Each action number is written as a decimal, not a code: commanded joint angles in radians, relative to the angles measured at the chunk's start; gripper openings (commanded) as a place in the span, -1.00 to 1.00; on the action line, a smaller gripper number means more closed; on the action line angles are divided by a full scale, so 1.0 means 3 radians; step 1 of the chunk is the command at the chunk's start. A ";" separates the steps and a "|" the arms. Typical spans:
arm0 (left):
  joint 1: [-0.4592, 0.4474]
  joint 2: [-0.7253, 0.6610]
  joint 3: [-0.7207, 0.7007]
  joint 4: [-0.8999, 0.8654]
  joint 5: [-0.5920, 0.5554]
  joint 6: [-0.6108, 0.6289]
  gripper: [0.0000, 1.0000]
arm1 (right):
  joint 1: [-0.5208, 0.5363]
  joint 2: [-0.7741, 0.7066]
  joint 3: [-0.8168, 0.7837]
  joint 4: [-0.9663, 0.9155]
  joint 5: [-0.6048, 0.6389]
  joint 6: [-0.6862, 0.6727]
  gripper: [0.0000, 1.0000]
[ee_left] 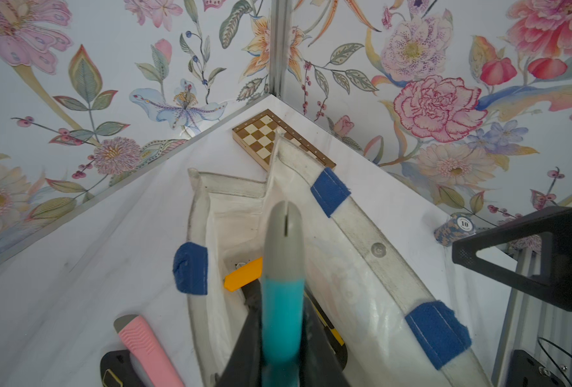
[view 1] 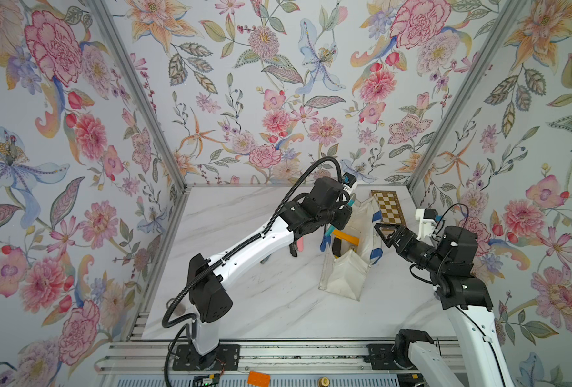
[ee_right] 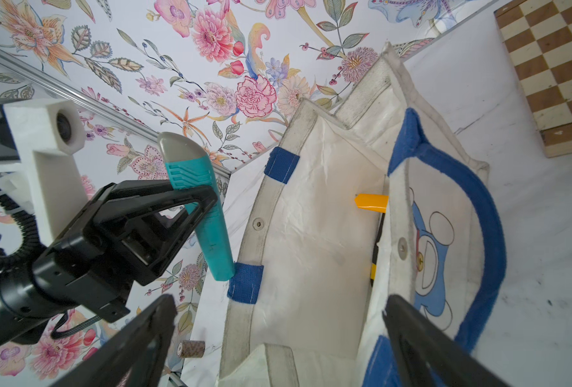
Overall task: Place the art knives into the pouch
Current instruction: Place the utility knife in the pouch, then pick up the utility knife at the center of the board.
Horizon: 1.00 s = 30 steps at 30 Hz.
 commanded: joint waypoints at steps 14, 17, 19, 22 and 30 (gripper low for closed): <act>-0.0006 0.0454 0.0466 -0.0010 0.0084 0.0126 0.83 | 0.0012 -0.0117 0.0069 -0.0254 0.0266 -0.0168 0.98; 0.0017 0.0391 0.0410 0.0020 -0.0031 0.0149 0.99 | 0.0012 -0.0138 0.0157 -0.0450 0.0489 -0.0308 0.98; 0.0048 0.0282 0.0269 0.0117 -0.0083 0.0142 0.99 | 0.0013 -0.0124 0.0183 -0.0515 0.0518 -0.0371 0.98; 0.0137 0.0037 -0.0061 0.0350 -0.0158 0.0091 0.99 | 0.0015 -0.0089 0.0197 -0.0600 0.0526 -0.0443 0.98; 0.0379 -0.0625 -0.0868 0.0703 -0.0995 0.0267 0.99 | 0.0011 0.0030 0.0337 -0.0814 0.0901 -0.0531 0.98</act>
